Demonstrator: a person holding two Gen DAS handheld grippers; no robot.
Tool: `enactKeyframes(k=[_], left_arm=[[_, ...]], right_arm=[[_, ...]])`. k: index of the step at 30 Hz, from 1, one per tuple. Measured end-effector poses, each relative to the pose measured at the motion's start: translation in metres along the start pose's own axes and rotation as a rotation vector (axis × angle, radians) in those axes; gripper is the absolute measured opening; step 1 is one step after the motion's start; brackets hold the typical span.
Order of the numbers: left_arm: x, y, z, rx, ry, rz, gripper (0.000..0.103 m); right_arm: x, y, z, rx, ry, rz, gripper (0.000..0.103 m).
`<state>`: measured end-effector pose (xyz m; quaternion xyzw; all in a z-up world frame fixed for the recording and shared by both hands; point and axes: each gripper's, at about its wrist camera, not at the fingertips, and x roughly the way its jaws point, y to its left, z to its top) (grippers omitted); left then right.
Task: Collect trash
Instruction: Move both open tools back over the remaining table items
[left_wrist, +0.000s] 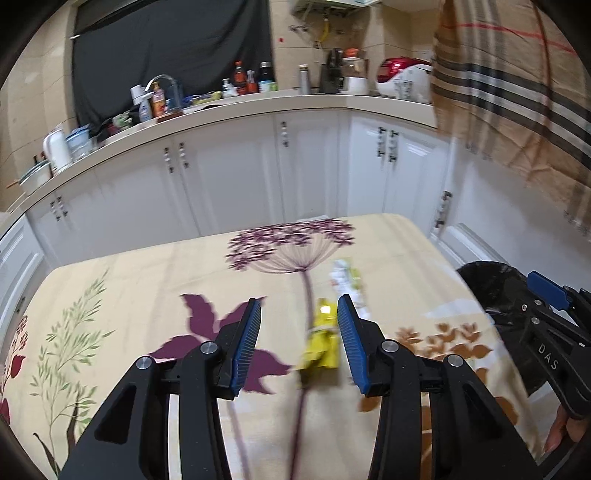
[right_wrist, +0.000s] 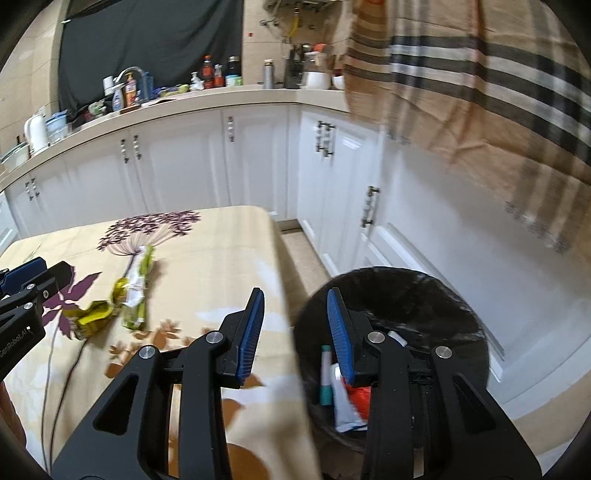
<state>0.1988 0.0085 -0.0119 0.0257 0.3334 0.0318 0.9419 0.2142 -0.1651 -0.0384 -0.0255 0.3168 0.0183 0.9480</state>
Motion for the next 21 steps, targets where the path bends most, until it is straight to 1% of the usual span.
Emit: enactKeyframes(k=[9,18,21], left_arm=[[0.002,0.047,-0.010,-0.062,0.018,0.050,0.044],[0.004,0.088,-0.019,-0.106,0.032,0.096,0.044],[0.005,0.099,-0.022,-0.116,0.035,0.115,0.046]], right_arm=[[0.008,0.050,0.007,-0.062,0.015,0.047,0.035],[0.018,0.088,0.010,-0.109,0.037,0.080,0.035],[0.025,0.098,0.010,-0.121,0.049,0.089,0.036]])
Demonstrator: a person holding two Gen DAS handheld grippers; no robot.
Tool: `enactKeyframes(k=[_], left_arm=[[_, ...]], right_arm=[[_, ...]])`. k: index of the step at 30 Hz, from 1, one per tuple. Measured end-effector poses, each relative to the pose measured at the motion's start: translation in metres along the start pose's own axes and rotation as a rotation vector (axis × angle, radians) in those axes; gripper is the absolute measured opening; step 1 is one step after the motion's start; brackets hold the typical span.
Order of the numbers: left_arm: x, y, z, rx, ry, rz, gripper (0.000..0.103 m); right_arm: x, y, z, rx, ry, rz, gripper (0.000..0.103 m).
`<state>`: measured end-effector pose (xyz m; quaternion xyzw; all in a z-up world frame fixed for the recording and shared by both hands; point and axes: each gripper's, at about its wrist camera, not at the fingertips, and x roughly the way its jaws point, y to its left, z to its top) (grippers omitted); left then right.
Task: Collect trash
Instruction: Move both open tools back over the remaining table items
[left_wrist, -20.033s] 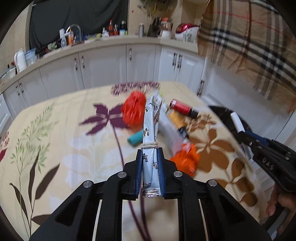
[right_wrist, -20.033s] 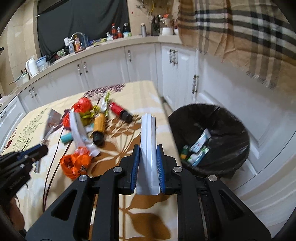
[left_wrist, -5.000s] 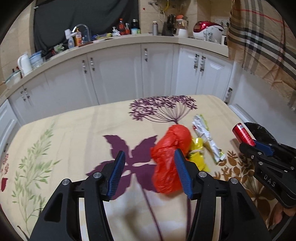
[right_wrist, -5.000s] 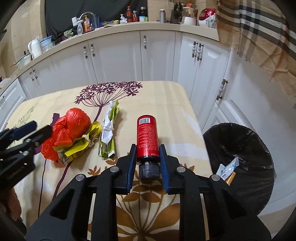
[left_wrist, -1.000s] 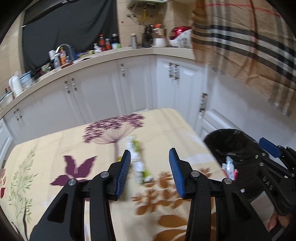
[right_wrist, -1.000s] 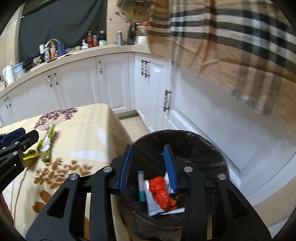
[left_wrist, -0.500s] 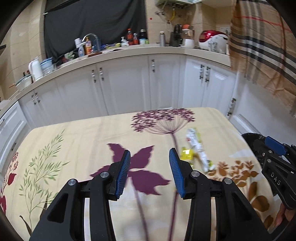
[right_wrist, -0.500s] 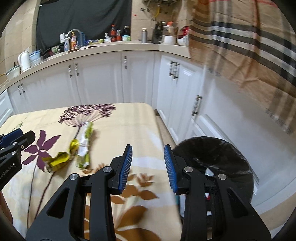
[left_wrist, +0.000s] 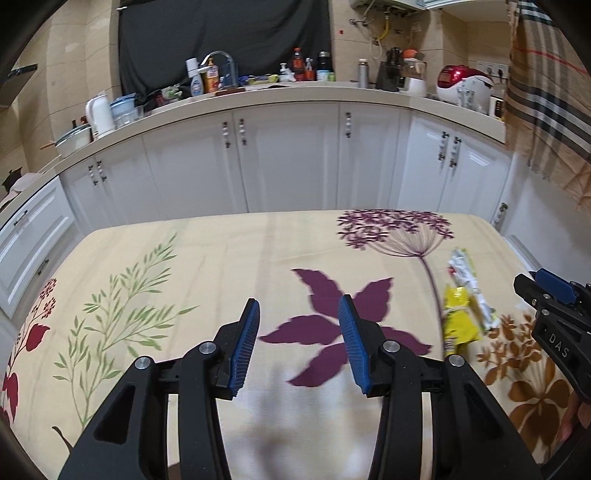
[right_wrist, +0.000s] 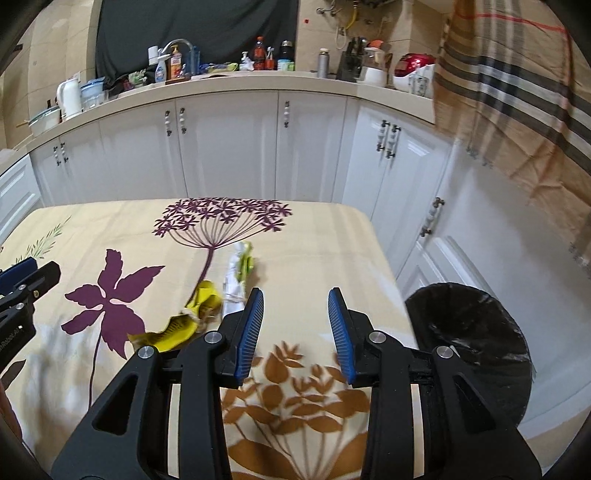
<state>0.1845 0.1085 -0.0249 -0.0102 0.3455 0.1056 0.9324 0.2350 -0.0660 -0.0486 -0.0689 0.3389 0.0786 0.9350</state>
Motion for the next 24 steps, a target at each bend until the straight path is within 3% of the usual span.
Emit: enactKeyframes(k=[6,9,21,24], left_arm=[[0.006,0.021,-0.001,-0.029,0.011,0.028,0.047],[0.009,0.029,-0.002,-0.038,0.016,0.038,0.047],[0.016,0.047,-0.005,-0.061,0.034,0.049,0.048],[0.016,0.046,-0.005,-0.059,0.034,0.046,0.049]], right_arm=[[0.018,0.014,0.004,-0.020,0.037,0.022,0.037],[0.025,0.020,0.007,-0.033,0.046,0.020,0.046],[0.049,0.027,0.014,-0.027,0.110,0.038,0.046],[0.052,0.026,0.017,-0.017,0.124,0.048,0.040]])
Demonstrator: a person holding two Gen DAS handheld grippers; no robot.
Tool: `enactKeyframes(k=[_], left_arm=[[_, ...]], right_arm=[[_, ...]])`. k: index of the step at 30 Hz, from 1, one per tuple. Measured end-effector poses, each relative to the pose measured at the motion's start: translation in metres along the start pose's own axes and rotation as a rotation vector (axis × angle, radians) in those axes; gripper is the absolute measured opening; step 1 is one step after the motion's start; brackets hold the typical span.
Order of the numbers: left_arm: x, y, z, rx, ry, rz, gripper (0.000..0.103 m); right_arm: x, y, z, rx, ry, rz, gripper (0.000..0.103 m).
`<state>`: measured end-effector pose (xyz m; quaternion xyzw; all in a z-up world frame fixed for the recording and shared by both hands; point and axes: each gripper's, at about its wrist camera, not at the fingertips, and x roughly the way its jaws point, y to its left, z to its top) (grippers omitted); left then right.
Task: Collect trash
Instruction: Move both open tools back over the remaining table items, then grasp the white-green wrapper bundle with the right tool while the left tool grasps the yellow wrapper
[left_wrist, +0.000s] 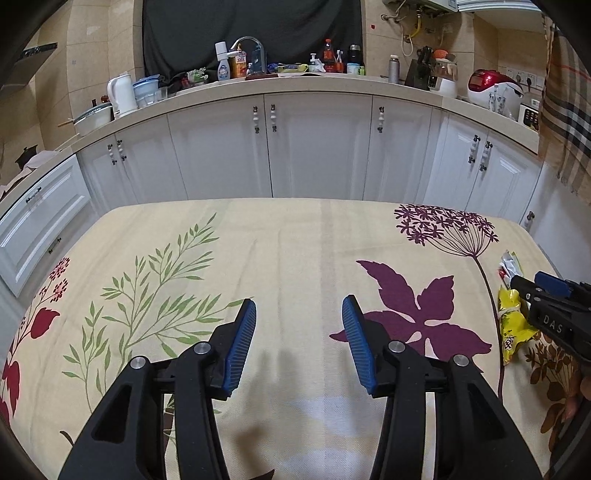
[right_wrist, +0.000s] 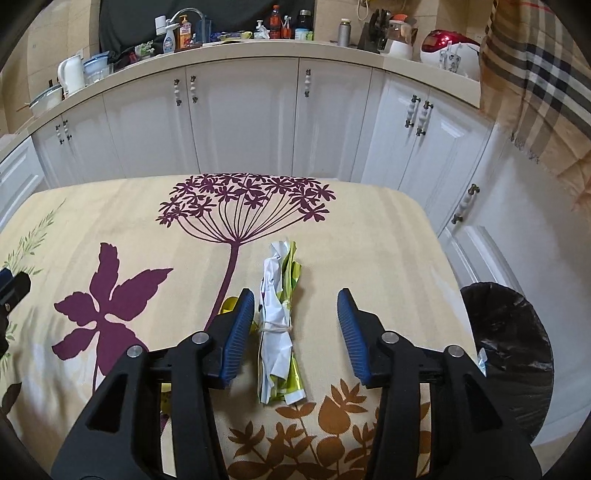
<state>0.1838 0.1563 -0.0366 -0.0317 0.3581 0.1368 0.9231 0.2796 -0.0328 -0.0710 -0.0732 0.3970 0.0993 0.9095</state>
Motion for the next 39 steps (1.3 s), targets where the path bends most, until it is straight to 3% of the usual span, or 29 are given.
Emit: enactKeyframes(k=[2,12,14,15,26,35,39], left_arm=[[0.000,0.000,0.000,0.001,0.000,-0.002,0.049],[0.001,-0.001,-0.001,-0.001,0.002,-0.006,0.049],[0.001,-0.003,-0.002,0.005,0.003,-0.013,0.049],[0.001,-0.005,-0.002,0.007,0.003,-0.015,0.049],[-0.002,-0.026,-0.005,0.030,0.006,-0.052,0.049],[-0.011,-0.069,-0.005,0.081,0.000,-0.131,0.049],[-0.018,-0.091,-0.005,0.106,-0.009,-0.167,0.055]], right_arm=[[0.001,-0.002,0.001,0.012,0.008,0.008,0.034],[0.006,-0.003,-0.003,0.013,0.036,0.008,0.034],[0.006,-0.004,-0.003,0.011,0.038,0.009,0.028],[0.006,-0.004,-0.004,0.011,0.041,0.015,0.018],[-0.009,-0.018,-0.015,0.033,0.019,-0.007,0.018],[-0.031,-0.049,-0.038,0.080,0.007,-0.060,0.018],[-0.037,-0.063,-0.045,0.107,0.004,-0.073,0.018]])
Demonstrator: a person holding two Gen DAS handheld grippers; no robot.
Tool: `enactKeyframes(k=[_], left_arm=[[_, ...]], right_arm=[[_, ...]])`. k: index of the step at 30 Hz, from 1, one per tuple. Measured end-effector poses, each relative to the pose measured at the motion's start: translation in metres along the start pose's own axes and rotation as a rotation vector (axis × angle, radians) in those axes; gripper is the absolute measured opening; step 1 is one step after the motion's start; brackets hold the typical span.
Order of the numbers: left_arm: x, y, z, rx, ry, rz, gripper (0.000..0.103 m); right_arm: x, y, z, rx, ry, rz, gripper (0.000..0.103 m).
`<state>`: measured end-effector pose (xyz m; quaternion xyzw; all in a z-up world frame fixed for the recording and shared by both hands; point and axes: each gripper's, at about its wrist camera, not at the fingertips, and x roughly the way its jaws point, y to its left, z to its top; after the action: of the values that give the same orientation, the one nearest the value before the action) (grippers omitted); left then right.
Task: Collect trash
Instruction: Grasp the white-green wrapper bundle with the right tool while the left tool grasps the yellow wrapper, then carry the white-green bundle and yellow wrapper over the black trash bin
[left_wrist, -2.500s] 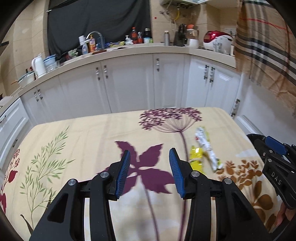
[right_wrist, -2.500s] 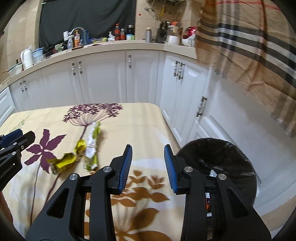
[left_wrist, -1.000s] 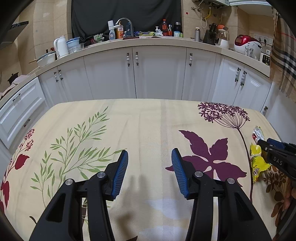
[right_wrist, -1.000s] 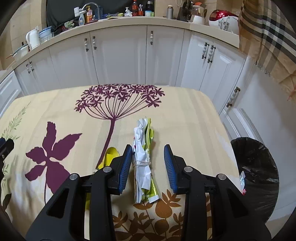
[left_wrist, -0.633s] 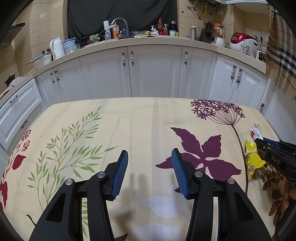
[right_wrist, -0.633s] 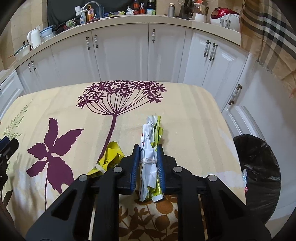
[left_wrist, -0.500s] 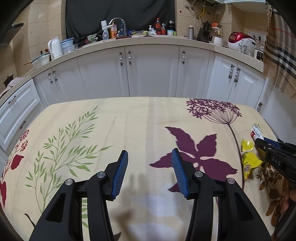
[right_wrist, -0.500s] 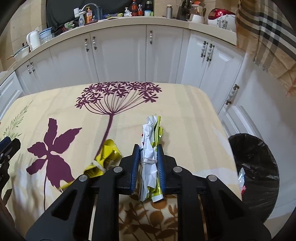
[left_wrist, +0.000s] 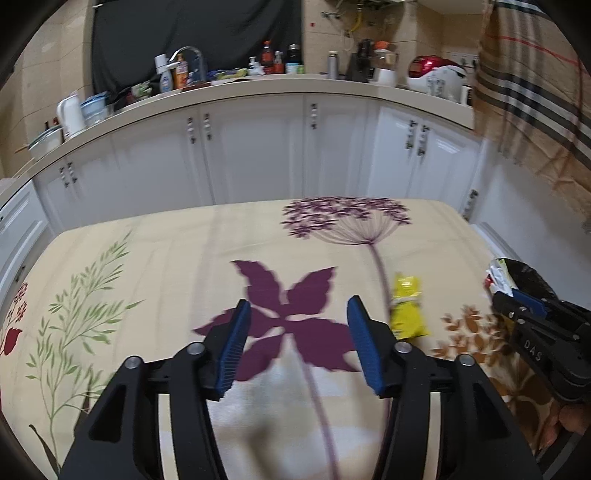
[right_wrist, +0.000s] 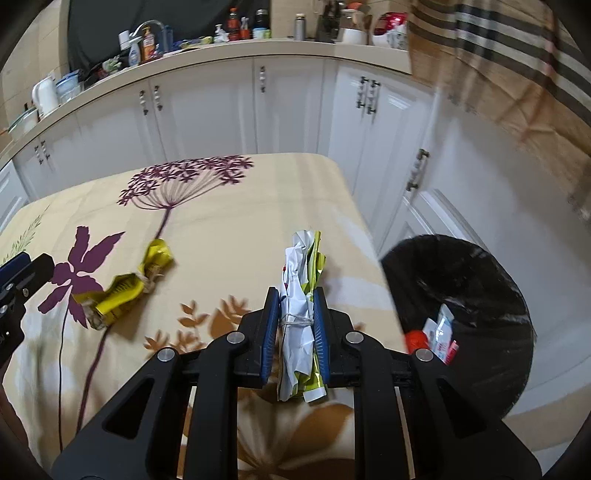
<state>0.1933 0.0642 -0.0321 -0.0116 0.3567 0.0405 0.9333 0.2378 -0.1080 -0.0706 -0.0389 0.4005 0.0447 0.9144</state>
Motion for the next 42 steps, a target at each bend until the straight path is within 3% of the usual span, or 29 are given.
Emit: enactKeyframes(k=[7,15,18,20,22,42], left_arm=[[0.002,-0.035,0.004,0.051,-0.008,-0.046,0.059],[0.032,-0.055,0.004,0.083,0.081,-0.082,0.059],[0.036,-0.057,0.002,0.090,0.094,-0.084,0.052],[0.038,-0.059,0.000,0.102,0.104,-0.084,0.037],[0.041,-0.060,-0.001,0.107,0.118,-0.092,0.029],[0.024,-0.046,-0.007,0.079,0.070,-0.082,0.025]], right_arm=[[-0.010,-0.021,-0.008,0.037,-0.012,-0.003,0.018],[-0.014,-0.033,-0.012,0.061,-0.019,0.015,0.018],[-0.014,-0.035,-0.013,0.065,-0.020,0.022,0.018],[-0.014,-0.035,-0.013,0.066,-0.021,0.027,0.018],[-0.015,-0.036,-0.013,0.067,-0.022,0.031,0.018],[-0.019,-0.024,-0.015,0.039,-0.034,0.029,0.018]])
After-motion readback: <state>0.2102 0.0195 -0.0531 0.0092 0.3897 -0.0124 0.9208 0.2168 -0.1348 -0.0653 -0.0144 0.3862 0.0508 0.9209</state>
